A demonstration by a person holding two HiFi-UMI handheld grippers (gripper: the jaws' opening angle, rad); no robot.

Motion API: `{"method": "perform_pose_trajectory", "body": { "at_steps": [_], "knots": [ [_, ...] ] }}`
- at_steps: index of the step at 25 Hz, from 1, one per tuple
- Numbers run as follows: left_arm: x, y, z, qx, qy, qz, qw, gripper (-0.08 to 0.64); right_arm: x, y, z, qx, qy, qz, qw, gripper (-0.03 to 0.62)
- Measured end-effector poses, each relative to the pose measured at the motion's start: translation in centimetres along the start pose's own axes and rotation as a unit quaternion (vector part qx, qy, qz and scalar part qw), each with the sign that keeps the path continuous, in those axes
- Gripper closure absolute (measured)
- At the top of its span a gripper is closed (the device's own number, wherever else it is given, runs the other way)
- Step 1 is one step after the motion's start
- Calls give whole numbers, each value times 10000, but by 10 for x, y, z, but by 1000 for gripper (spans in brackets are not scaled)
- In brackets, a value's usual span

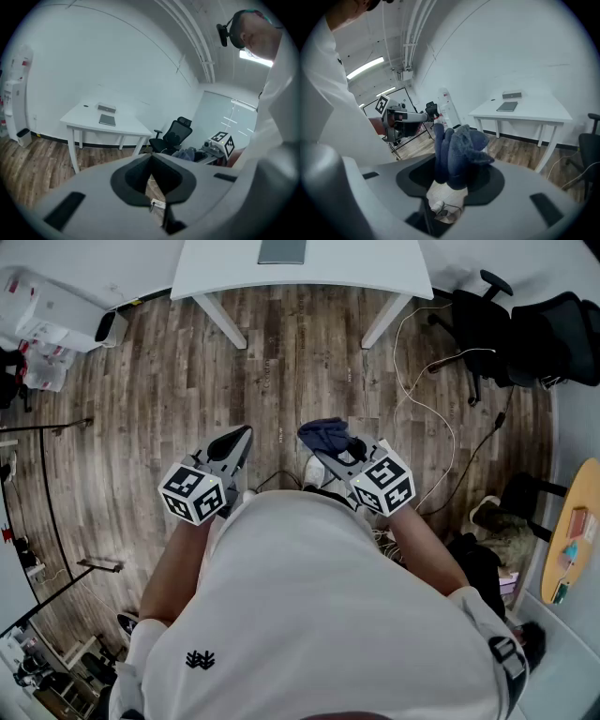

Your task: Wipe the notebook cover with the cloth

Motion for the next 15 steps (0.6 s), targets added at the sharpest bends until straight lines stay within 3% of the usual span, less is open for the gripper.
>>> {"method": "perform_pose_trajectory", "body": {
  "at_steps": [11,15],
  "knots": [
    [-19,-5,-15,6,115,-46,9999,554,16,-8,-10,90,50,33,9999,428],
    [-33,-5,-17,19,111,58,9999,554,23,-15,-22,-74,28,73,9999,428]
  ]
}}
Point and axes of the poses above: the fingertips, and each gripper's own axes: x backward along the fingers, z to its left, y out of its top, the point moved 4 cm from there along x, backward along the fingers, and after that the axes turned 13 degrees about x, right-handed, at the moved point
